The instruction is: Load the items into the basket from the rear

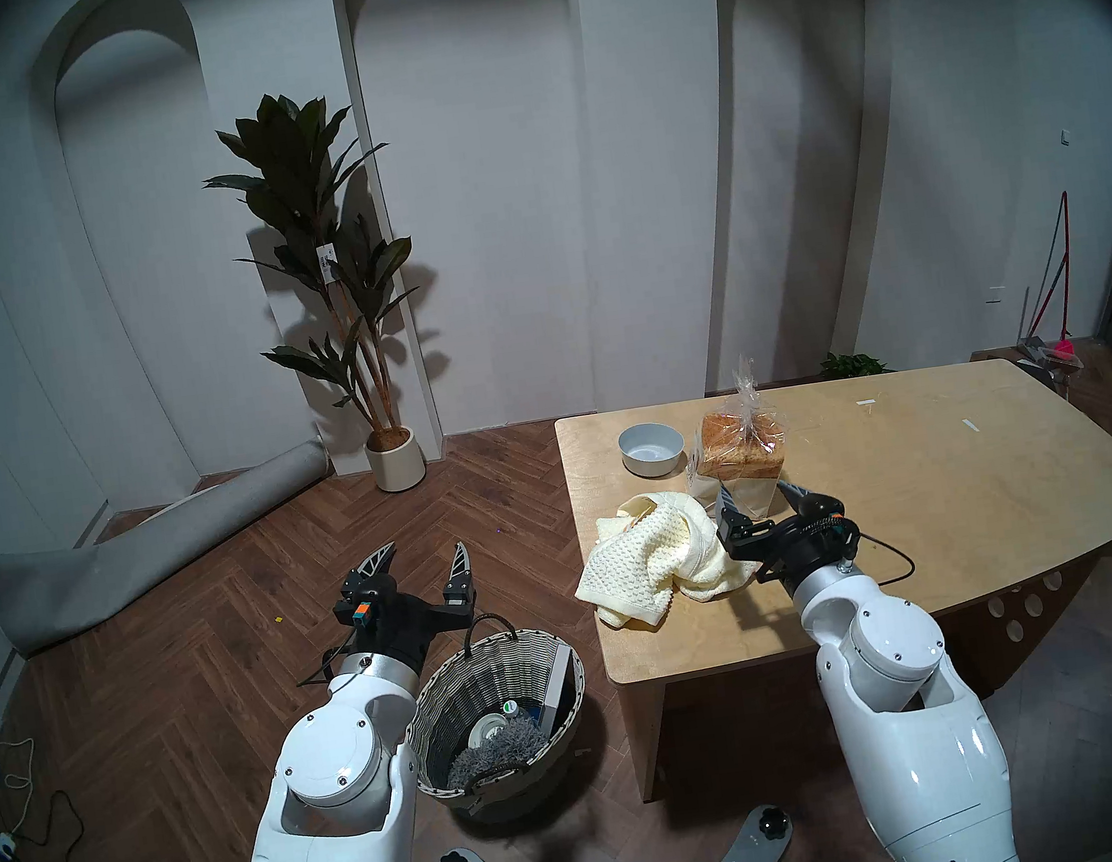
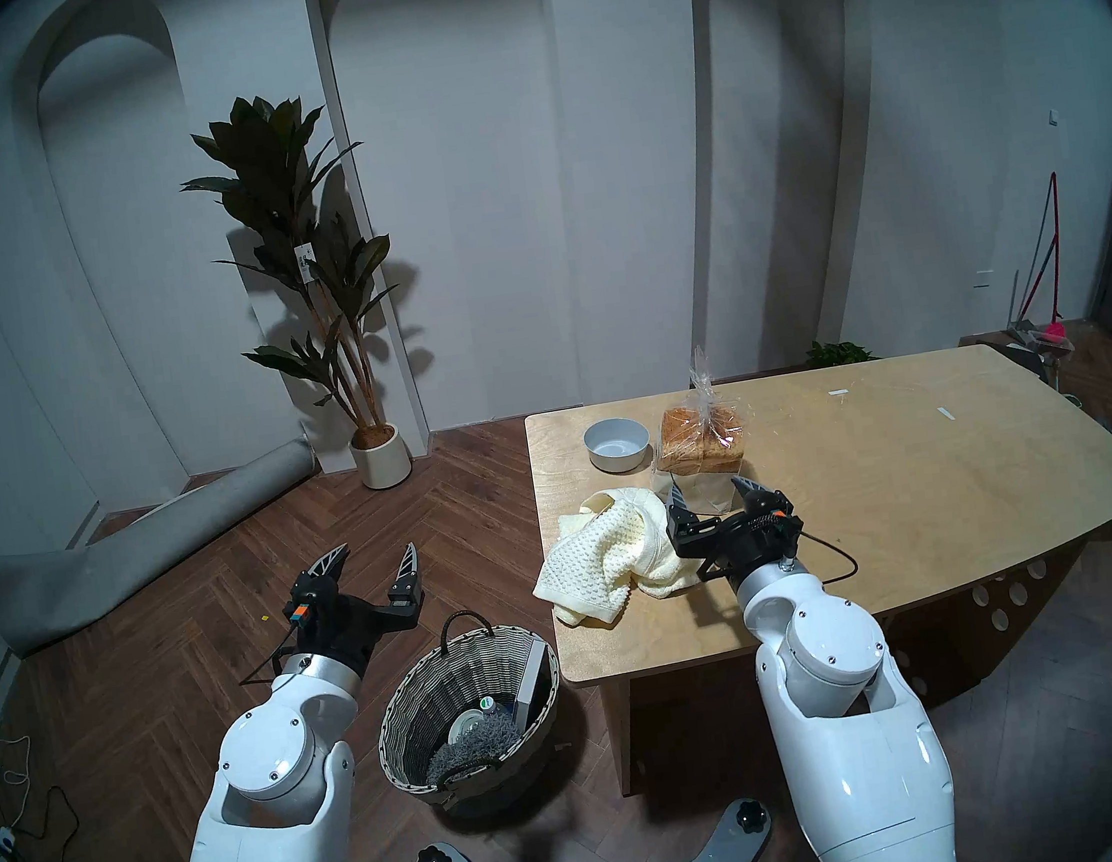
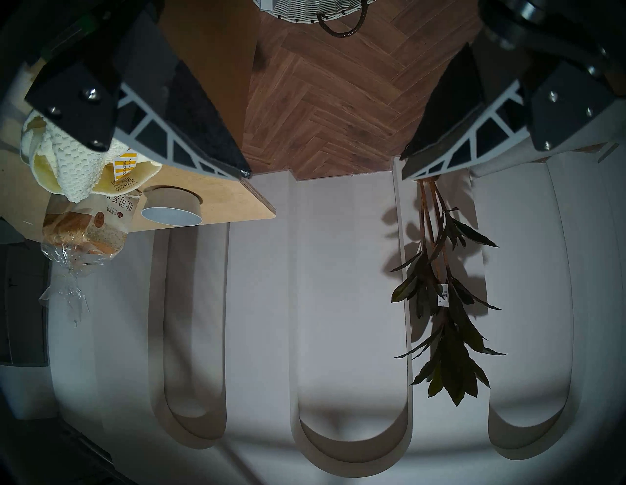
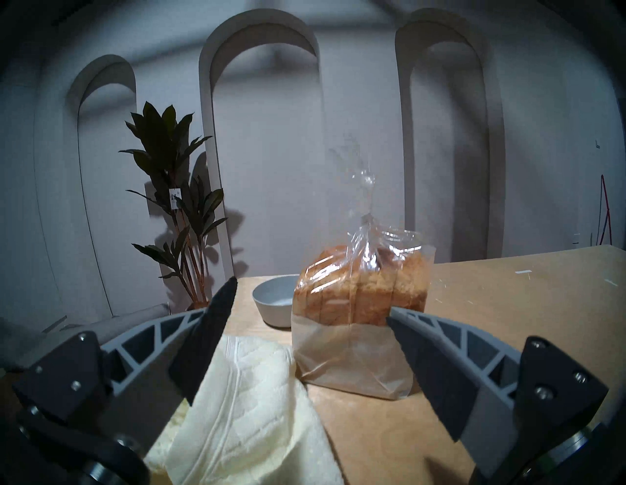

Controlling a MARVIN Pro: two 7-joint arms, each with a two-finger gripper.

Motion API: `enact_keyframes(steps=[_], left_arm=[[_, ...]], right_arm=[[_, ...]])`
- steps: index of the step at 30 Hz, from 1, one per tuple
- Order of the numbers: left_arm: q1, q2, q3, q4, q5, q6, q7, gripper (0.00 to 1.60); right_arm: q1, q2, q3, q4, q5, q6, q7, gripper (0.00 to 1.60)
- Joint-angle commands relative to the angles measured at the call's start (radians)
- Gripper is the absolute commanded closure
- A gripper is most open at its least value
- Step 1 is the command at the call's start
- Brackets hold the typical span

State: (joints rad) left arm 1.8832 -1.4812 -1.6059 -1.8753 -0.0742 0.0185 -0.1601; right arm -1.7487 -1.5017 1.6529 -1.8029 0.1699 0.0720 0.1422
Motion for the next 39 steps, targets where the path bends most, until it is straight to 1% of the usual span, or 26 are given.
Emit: enact_keyframes(steps=[1, 2, 3, 4, 6, 9, 10, 12, 13, 14, 15, 16, 18, 23, 25, 27, 28, 29, 31, 33, 34, 39], left_arm=[[-0.021, 0.006, 0.006, -0.023, -0.013, 0.012, -0.02, 0.0], [-0.023, 0.006, 0.006, -0.023, -0.016, 0.015, -0.023, 0.0], [-0.025, 0.006, 0.007, -0.022, -0.017, 0.017, -0.024, 0.0], [-0.027, 0.006, 0.007, -0.022, -0.019, 0.02, -0.025, 0.0], [-0.028, 0.006, 0.008, -0.022, -0.02, 0.022, -0.026, 0.0], [-0.032, 0.006, 0.01, -0.023, -0.025, 0.03, -0.029, 0.0], [-0.033, 0.006, 0.01, -0.023, -0.026, 0.032, -0.03, 0.0], [-0.034, 0.007, 0.013, -0.022, -0.027, 0.035, -0.031, 0.0], [-0.035, 0.007, 0.015, -0.022, -0.027, 0.037, -0.032, 0.0], [-0.036, 0.008, 0.016, -0.022, -0.027, 0.038, -0.032, 0.0], [-0.037, 0.009, 0.018, -0.021, -0.028, 0.04, -0.032, 0.0], [-0.037, 0.01, 0.02, -0.022, -0.027, 0.041, -0.031, 0.0], [-0.038, 0.01, 0.022, -0.023, -0.027, 0.042, -0.031, 0.0], [-0.038, 0.006, 0.025, -0.024, -0.026, 0.045, -0.021, 0.0], [-0.039, 0.008, 0.027, -0.024, -0.025, 0.045, -0.02, 0.0], [-0.04, 0.007, 0.028, -0.024, -0.025, 0.044, -0.018, 0.0], [-0.04, 0.007, 0.029, -0.024, -0.024, 0.045, -0.017, 0.0], [-0.04, 0.007, 0.029, -0.024, -0.024, 0.044, -0.016, 0.0], [-0.043, 0.007, 0.034, -0.023, -0.021, 0.044, -0.01, 0.0], [-0.044, 0.007, 0.035, -0.023, -0.02, 0.044, -0.008, 0.0], [-0.045, 0.007, 0.037, -0.023, -0.019, 0.045, -0.006, 0.0], [-0.046, 0.006, 0.042, -0.023, -0.013, 0.045, 0.003, 0.0]], right_arm=[[0.11, 0.007, 0.017, -0.01, 0.017, -0.015, 0.004, 0.0], [0.124, 0.007, 0.018, 0.001, 0.016, -0.015, 0.0, 0.0], [0.121, 0.011, 0.016, -0.001, 0.011, -0.014, -0.014, 0.0], [0.145, 0.01, 0.017, 0.02, 0.006, -0.015, -0.017, 0.0], [0.149, 0.012, 0.015, 0.026, 0.002, -0.017, -0.028, 0.0], [0.193, 0.019, 0.008, 0.075, -0.014, -0.018, -0.048, 0.0], [0.187, 0.025, 0.003, 0.075, -0.011, -0.022, -0.053, 0.0], [0.222, 0.031, -0.007, 0.122, -0.027, -0.04, -0.057, 0.0], [0.22, 0.034, -0.014, 0.129, -0.033, -0.046, -0.066, 0.0], [0.235, 0.034, -0.018, 0.149, -0.037, -0.049, -0.07, 0.0], [0.263, 0.033, -0.028, 0.19, -0.05, -0.065, -0.081, 0.0], [0.259, 0.035, -0.032, 0.191, -0.049, -0.071, -0.086, 0.0], [0.285, 0.033, -0.039, 0.219, -0.057, -0.078, -0.093, 0.0], [0.32, 0.03, -0.055, 0.259, -0.079, -0.093, -0.118, 0.0], [0.361, 0.025, -0.063, 0.303, -0.09, -0.11, -0.134, 0.0], [0.357, 0.024, -0.065, 0.3, -0.092, -0.113, -0.14, 0.0], [0.376, 0.022, -0.067, 0.321, -0.097, -0.118, -0.147, 0.0], [0.37, 0.019, -0.069, 0.315, -0.102, -0.121, -0.158, 0.0], [0.41, 0.014, -0.077, 0.361, -0.114, -0.135, -0.174, 0.0], [0.411, 0.012, -0.079, 0.363, -0.117, -0.139, -0.179, 0.0], [0.442, 0.011, -0.083, 0.395, -0.122, -0.144, -0.183, 0.0], [0.471, 0.002, -0.088, 0.432, -0.14, -0.168, -0.216, 0.0]])
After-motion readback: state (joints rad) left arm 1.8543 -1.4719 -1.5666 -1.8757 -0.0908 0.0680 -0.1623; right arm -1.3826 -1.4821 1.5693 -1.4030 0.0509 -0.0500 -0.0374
